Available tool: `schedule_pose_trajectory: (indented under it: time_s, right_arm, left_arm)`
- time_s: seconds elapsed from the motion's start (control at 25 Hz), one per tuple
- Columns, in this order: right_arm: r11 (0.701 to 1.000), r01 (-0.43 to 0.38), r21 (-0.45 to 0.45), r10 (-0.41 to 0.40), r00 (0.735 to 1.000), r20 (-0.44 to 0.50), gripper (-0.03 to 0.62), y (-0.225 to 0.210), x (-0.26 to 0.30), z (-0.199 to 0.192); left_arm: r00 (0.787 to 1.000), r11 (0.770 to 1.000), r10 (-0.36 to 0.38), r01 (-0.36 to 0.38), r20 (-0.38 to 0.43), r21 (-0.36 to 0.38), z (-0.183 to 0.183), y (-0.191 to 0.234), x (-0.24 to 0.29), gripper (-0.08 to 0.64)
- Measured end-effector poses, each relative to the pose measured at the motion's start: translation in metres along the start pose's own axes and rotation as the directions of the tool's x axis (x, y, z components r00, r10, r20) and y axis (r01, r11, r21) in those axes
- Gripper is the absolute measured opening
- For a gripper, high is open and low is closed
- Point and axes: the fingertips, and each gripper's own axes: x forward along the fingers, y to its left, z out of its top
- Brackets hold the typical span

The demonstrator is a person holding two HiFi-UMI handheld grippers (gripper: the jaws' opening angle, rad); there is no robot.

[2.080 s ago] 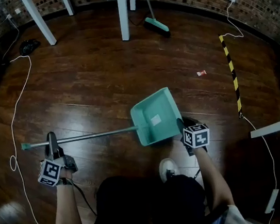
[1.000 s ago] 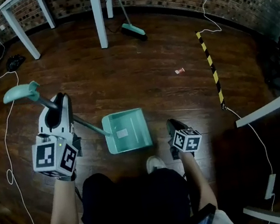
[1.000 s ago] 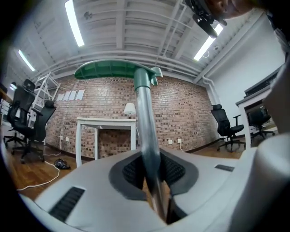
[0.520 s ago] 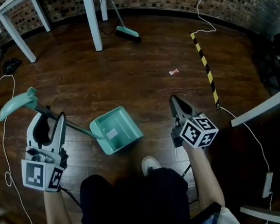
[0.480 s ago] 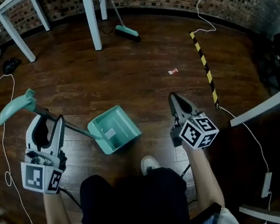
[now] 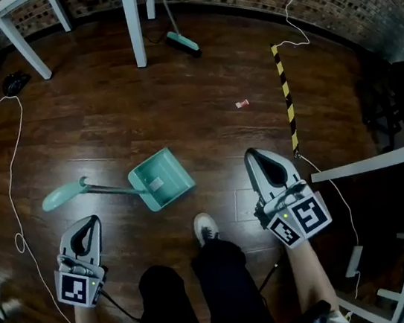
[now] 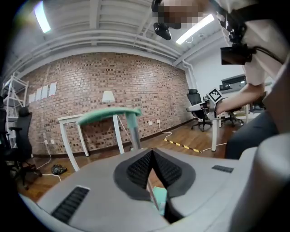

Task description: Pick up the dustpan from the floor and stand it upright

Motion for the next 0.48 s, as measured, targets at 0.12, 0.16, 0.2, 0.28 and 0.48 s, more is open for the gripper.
schedule_pose_trajectory:
  time_s: [0.12,0.16,0.2,0.28,0.48]
  right_arm:
    - [0.998,-0.060,-0.025,0.059,0.998,-0.037,-0.020,0.014,0.008,0.053]
    - [0.997,-0.072,-0.026,0.071,0.997,-0.043,-0.020,0.017,0.008,0.073]
    - [0.996,-0.080,-0.030,0.078,0.996,-0.051,-0.020,0.020,0.007,0.094]
    - [0.995,-0.088,-0.053,0.084,0.994,-0.076,-0.021,0.027,0.002,0.132]
    - [0.996,-0.090,-0.025,0.088,0.993,-0.079,-0.020,0.052,-0.018,0.215]
  left_arm:
    - [0.998,0.998,-0.046,0.044,-0.049,-0.050,0.042,-0.001,-0.016,0.002]
    - [0.995,0.996,-0.065,0.060,-0.070,-0.064,0.058,-0.002,-0.021,0.002]
    - [0.993,0.994,-0.083,0.076,-0.087,-0.083,0.075,-0.002,-0.025,0.000]
    - [0.991,0.989,-0.101,0.092,-0.083,-0.113,0.115,0.002,-0.034,0.000]
    - [0.996,0.994,-0.049,0.057,0.079,-0.096,0.234,0.029,-0.065,-0.002]
